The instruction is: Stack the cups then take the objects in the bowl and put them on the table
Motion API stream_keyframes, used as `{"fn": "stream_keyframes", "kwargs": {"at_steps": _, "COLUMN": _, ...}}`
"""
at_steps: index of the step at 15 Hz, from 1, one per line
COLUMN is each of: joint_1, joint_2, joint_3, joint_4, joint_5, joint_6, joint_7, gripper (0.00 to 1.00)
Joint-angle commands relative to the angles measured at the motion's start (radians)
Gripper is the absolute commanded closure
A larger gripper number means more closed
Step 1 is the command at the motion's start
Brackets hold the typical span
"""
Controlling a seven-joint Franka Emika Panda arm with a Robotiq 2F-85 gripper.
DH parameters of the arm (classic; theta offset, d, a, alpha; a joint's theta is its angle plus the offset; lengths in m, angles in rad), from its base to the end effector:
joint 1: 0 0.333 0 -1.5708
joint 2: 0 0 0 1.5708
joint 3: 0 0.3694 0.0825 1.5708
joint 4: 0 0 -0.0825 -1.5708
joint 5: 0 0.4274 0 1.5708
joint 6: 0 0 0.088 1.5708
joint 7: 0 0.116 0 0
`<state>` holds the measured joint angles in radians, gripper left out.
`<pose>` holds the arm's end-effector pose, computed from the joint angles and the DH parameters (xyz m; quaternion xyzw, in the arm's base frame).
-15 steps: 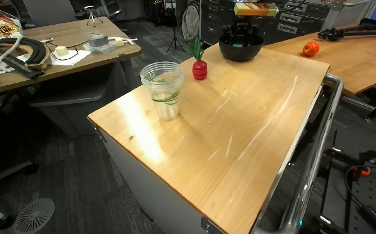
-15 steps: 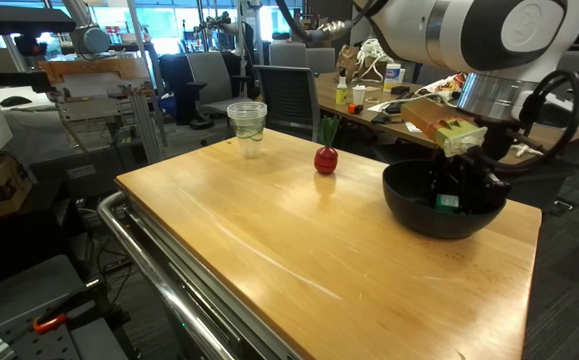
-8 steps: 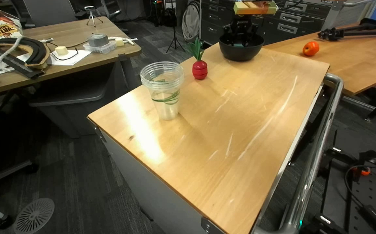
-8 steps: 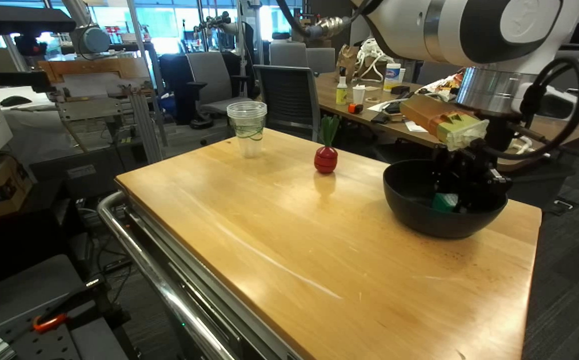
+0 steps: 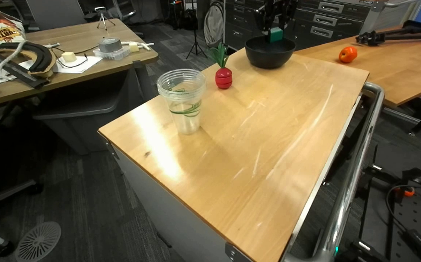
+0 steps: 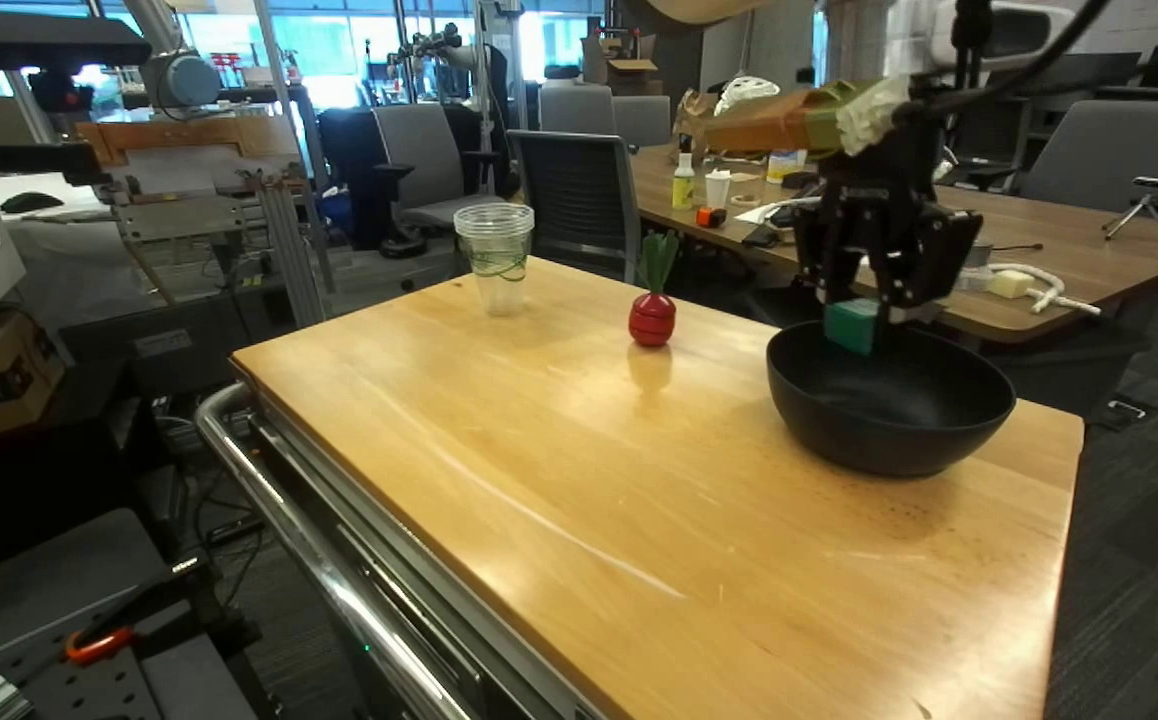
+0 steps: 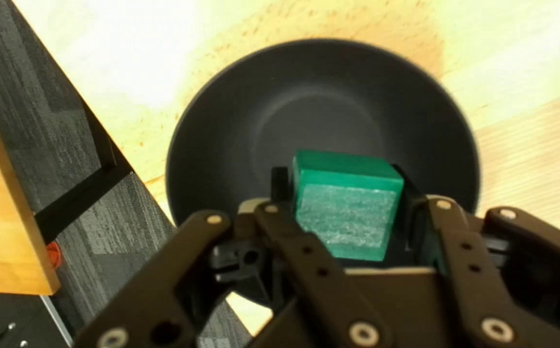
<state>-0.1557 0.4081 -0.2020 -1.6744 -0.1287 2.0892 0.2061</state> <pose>0.6813 -0.2449 0.3928 0.9664 -0.2385 -0.0007 0.0960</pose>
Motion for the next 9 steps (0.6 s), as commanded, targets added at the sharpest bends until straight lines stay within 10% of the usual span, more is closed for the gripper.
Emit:
{"fn": "stream_keyframes", "kwargs": {"at_steps": 1, "joint_1": 0.058, "joint_2": -0.195, "joint_3": 0.041, "joint_4": -0.243, "joint_5": -0.059, "joint_6": 0.045, "joint_7": -0.078, "gripper": 0.76}}
{"fn": "stream_keyframes", "kwargs": {"at_steps": 9, "joint_1": 0.091, "joint_2": -0.120, "joint_3": 0.145, "joint_4": -0.342, "joint_5": 0.045, "joint_6": -0.034, "joint_7": -0.188, "gripper": 0.76}}
